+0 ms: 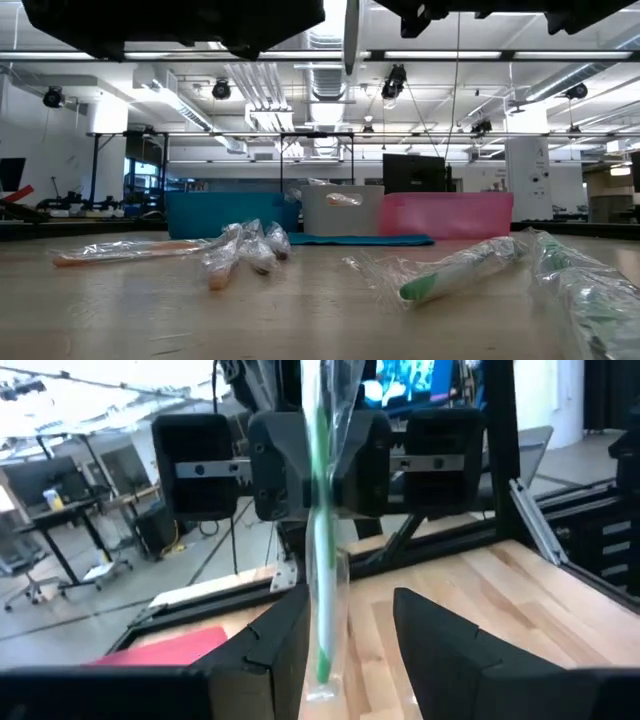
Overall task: Pick & Place Toothbrushes
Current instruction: Put the right green toothbrush into the blue bin
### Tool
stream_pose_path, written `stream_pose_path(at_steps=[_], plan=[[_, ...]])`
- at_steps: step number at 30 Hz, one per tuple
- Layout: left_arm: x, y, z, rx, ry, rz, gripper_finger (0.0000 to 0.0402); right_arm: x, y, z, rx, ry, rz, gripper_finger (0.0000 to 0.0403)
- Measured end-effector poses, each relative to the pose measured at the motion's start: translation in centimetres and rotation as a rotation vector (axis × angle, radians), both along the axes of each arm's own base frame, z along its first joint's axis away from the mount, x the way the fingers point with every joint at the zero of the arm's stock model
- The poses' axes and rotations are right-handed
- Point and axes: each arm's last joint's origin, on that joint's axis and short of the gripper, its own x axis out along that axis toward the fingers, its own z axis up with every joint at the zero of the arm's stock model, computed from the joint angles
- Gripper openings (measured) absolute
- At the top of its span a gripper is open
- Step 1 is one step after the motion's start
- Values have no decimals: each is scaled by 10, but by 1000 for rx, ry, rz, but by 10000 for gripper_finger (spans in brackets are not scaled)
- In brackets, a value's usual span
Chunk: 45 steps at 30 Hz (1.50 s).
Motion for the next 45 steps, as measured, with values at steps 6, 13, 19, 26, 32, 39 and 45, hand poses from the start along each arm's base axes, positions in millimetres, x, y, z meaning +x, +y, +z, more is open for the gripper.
stream_pose_path(at_steps=[6,13,19,26,32,39,45], plan=[[13,2,1,4,-10,0,152,0,0,2,-7,-16,-1,18],[33,0,4,30,12,2,152,0,0,2,-9,-19,0,18],[39,2,7,31,16,11,151,0,0,2,-9,-19,9,18],[40,3,6,36,33,16,87,0,0,2,-9,-20,11,18],[40,3,6,33,32,17,26,0,0,2,-12,-17,12,18],[40,3,6,28,36,17,26,0,0,1,22,-9,11,33],[40,3,6,30,42,17,26,-2,-1,2,24,16,-10,96]])
